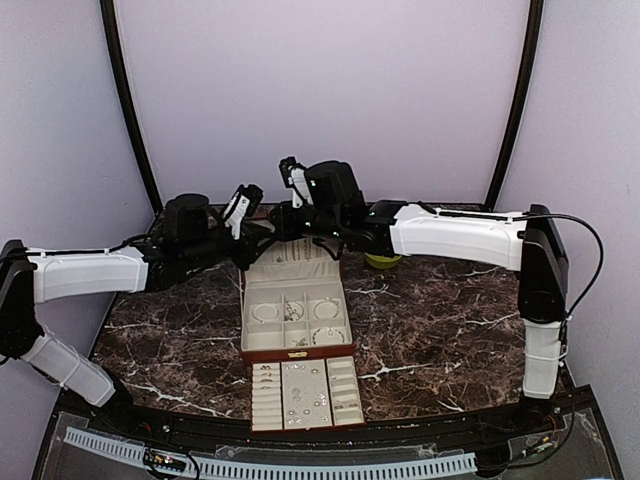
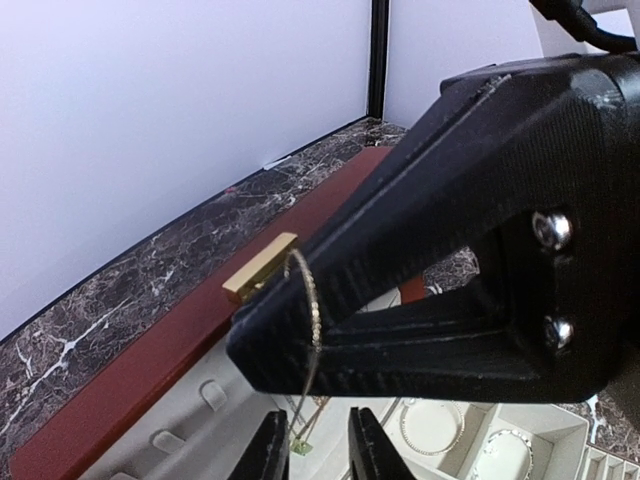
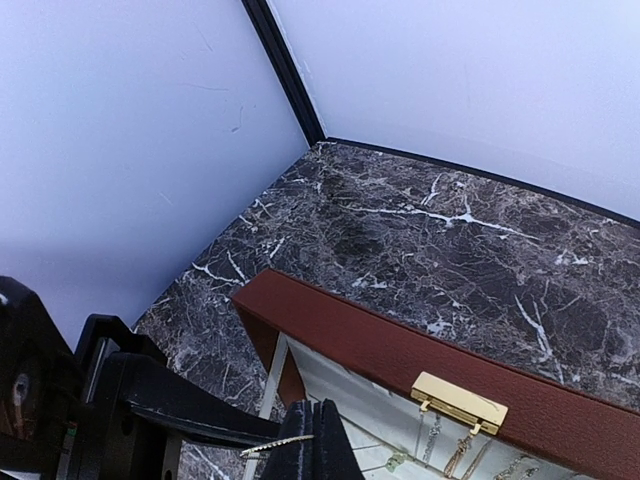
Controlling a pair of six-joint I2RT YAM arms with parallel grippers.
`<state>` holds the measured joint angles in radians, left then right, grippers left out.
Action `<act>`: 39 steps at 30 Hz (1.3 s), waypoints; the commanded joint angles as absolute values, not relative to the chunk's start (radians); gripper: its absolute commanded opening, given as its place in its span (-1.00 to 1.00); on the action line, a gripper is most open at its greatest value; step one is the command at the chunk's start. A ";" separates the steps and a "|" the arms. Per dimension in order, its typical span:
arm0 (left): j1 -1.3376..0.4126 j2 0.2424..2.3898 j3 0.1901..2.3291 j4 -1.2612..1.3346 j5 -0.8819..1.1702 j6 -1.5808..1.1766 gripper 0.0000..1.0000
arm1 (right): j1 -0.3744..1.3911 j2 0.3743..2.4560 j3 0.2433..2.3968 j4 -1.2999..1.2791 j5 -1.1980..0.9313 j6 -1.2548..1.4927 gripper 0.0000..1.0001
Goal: Organize the mixed jewelry
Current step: Pass from the right arm to the left
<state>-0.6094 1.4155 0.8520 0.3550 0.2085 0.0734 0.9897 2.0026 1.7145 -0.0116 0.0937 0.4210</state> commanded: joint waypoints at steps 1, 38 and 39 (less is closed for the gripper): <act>-0.606 1.424 0.879 0.400 0.195 0.078 -0.57 | 1.000 1.965 1.718 0.003 0.084 0.427 -1.00; -0.606 1.368 0.805 0.479 0.052 0.024 -1.00 | 1.000 1.914 1.575 0.046 0.110 0.461 -1.00; -0.606 1.367 0.804 0.481 0.053 0.023 -1.00 | 1.000 1.913 1.568 0.054 0.104 0.460 -1.00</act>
<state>-0.6094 1.4132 0.8185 0.4484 0.0837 0.0402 0.9901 1.9553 1.6028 -0.0189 0.1089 0.4454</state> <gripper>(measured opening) 0.008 0.008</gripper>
